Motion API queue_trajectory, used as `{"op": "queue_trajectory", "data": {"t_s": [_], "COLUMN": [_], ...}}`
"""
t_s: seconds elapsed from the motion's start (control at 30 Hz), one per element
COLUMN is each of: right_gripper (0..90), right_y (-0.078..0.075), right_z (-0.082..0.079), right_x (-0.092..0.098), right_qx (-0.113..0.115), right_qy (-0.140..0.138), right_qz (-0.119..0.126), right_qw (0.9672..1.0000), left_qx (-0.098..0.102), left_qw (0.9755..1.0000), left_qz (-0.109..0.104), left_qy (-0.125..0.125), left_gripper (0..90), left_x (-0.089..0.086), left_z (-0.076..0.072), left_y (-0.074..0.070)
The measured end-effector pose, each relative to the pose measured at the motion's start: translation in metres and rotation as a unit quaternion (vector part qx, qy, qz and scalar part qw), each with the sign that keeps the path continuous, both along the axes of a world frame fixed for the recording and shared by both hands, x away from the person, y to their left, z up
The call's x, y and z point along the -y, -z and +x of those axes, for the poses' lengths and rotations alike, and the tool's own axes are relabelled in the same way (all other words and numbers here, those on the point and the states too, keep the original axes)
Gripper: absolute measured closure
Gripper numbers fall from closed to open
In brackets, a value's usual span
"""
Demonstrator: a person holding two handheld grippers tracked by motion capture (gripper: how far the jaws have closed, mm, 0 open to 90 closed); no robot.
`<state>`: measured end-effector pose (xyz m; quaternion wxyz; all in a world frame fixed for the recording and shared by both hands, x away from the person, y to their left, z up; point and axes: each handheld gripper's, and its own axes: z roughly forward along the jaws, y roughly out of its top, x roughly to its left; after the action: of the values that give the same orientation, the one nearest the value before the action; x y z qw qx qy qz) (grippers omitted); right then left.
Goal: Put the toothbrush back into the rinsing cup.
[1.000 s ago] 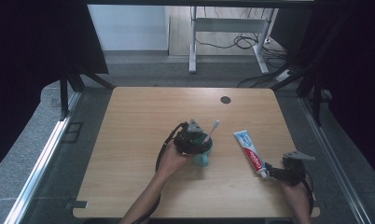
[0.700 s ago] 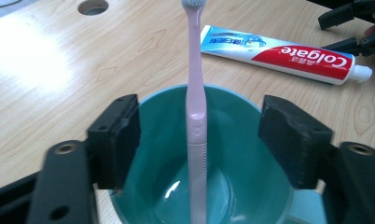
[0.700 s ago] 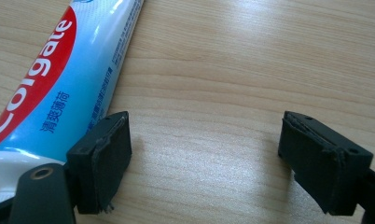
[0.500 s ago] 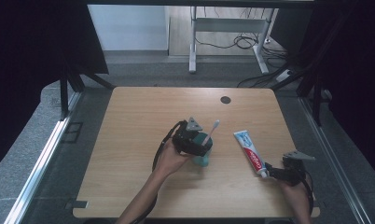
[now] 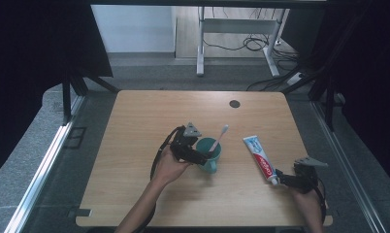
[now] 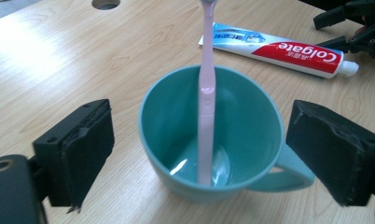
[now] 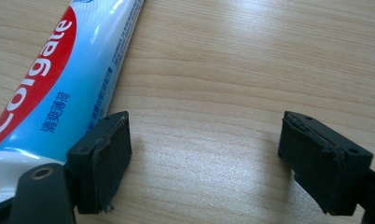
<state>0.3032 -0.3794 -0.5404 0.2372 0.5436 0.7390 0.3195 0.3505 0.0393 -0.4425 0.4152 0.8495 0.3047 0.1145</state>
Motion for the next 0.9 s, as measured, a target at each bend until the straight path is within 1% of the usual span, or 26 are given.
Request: {"op": "queue_trajectory", "data": {"t_s": [0.07,0.17,0.4,0.47,0.53,0.8,0.9], "right_gripper": [16.9,16.9,16.9,16.9,16.9,16.9,16.9], "right_y": [0.0,0.0,0.0,0.0,0.0,0.0,0.0], "right_z": [0.0,0.0,0.0,0.0,0.0,0.0,0.0], "right_x": [0.0,0.0,0.0,0.0,0.0,0.0,0.0], "right_qx": [0.0,0.0,0.0,0.0,0.0,0.0,0.001], "right_qy": [0.0,0.0,0.001,0.001,0.001,0.001,0.0], "right_qz": [0.0,0.001,0.001,0.002,0.001,0.001,0.001], "right_qw": [1.0,1.0,1.0,1.0,1.0,1.0,1.0], "left_qx": [-0.001,0.001,0.003,0.004,0.006,0.007,0.008], "left_qw": [1.0,1.0,0.9999,0.9998,0.9998,0.9994,0.9994], "left_qz": [-0.002,0.003,-0.003,-0.001,0.003,-0.001,-0.001], "left_qy": [-0.002,-0.006,-0.016,-0.017,-0.019,-0.033,-0.035], "left_gripper": [6.0,4.2,2.2,1.8,1.7,1.2,1.2], "left_x": [-0.004,-0.01,-0.024,-0.028,-0.033,-0.051,-0.058], "left_z": [-0.001,-0.004,-0.009,-0.012,-0.014,-0.024,-0.027], "left_y": [0.0,0.001,0.004,0.006,0.008,0.022,0.026]}}
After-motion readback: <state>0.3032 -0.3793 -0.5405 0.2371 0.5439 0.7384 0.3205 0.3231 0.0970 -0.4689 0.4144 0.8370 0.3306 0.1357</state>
